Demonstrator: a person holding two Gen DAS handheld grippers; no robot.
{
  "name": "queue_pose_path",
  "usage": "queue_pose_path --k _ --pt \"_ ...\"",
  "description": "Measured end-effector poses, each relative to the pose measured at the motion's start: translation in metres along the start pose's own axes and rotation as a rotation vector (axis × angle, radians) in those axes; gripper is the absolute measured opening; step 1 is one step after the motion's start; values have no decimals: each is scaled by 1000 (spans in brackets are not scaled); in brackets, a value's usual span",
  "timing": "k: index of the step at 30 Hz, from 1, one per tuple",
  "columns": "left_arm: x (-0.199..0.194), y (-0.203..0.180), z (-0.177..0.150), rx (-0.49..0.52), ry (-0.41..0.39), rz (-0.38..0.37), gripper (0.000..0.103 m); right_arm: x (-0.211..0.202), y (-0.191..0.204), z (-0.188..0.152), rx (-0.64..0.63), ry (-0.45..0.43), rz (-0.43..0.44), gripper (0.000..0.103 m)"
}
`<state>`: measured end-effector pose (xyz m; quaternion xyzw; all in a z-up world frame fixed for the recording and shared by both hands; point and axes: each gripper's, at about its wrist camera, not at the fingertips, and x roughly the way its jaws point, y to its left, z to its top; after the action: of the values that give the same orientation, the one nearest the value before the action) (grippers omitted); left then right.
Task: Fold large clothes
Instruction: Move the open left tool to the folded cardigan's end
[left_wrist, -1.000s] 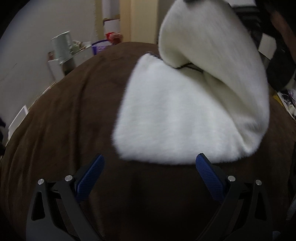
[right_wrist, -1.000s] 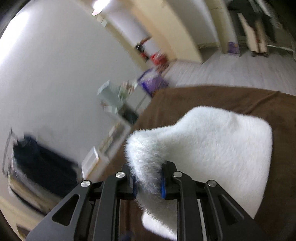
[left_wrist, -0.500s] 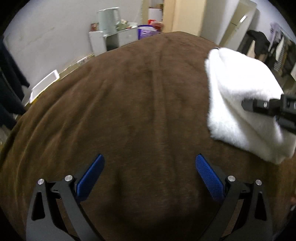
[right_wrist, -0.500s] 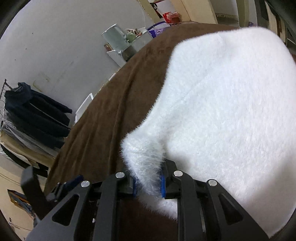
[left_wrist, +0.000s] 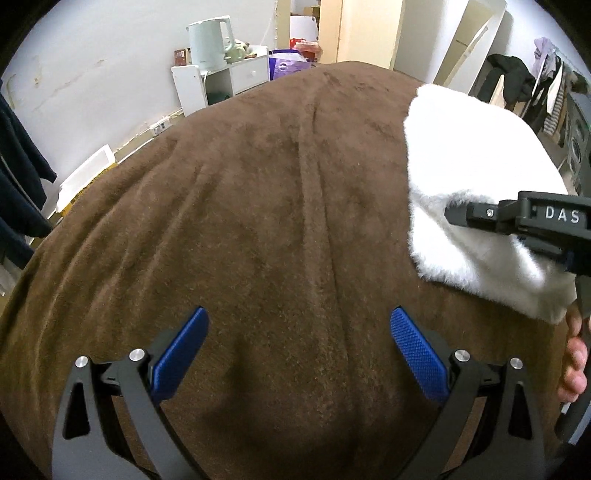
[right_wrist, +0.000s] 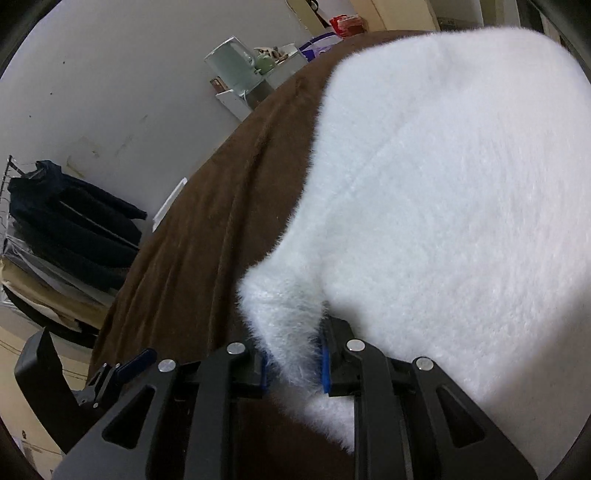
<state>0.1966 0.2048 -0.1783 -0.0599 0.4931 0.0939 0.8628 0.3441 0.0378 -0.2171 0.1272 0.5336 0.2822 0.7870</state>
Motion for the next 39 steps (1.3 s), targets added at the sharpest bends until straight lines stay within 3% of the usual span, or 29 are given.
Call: queue_pose_path --k 5,7,8,10,11,14,19,20,21,24,28,32,37,39 --pt "-4 1 -2 1 5 12 97 -8 1 -1 -8 -15 4 20" --pt "-7 2 0 6 0 18 97 -16 -1 -5 -10 -20 24 26" --pt "-10 3 2 7 -7 20 97 -20 0 -5 -11 -21 36 31" --pt "-15 4 7 8 -22 19 97 -36 1 -8 -31 -36 100 64" --pt "-18 4 10 9 -32 15 97 -42 2 -11 -43 -48 116 66" --pt "-27 1 20 11 -61 -10 97 -71 8 -21 -116 -90 70 66" --pt "-47 -27 45 41 -146 -171 96 -116 -10 -40 -127 -166 -30 70" --pt "-49 -36 53 54 -158 -195 89 -125 -18 -43 -118 -181 -55 70" --pt "-49 -43 57 66 -156 -210 81 -131 -24 -44 -107 -192 -69 70" --pt "-40 -72 77 128 -135 -265 77 -144 -46 -45 -55 -224 -86 71" --pt "-12 -106 92 226 -70 -262 69 -150 -73 -50 4 -250 -100 71" --pt "19 -114 89 228 14 -262 69 -152 -85 -56 41 -265 -92 71" --pt "22 -105 80 183 22 -276 70 -144 -100 -58 70 -261 -83 71" --pt "20 -103 76 167 19 -301 62 -137 -103 -57 83 -252 -102 71"
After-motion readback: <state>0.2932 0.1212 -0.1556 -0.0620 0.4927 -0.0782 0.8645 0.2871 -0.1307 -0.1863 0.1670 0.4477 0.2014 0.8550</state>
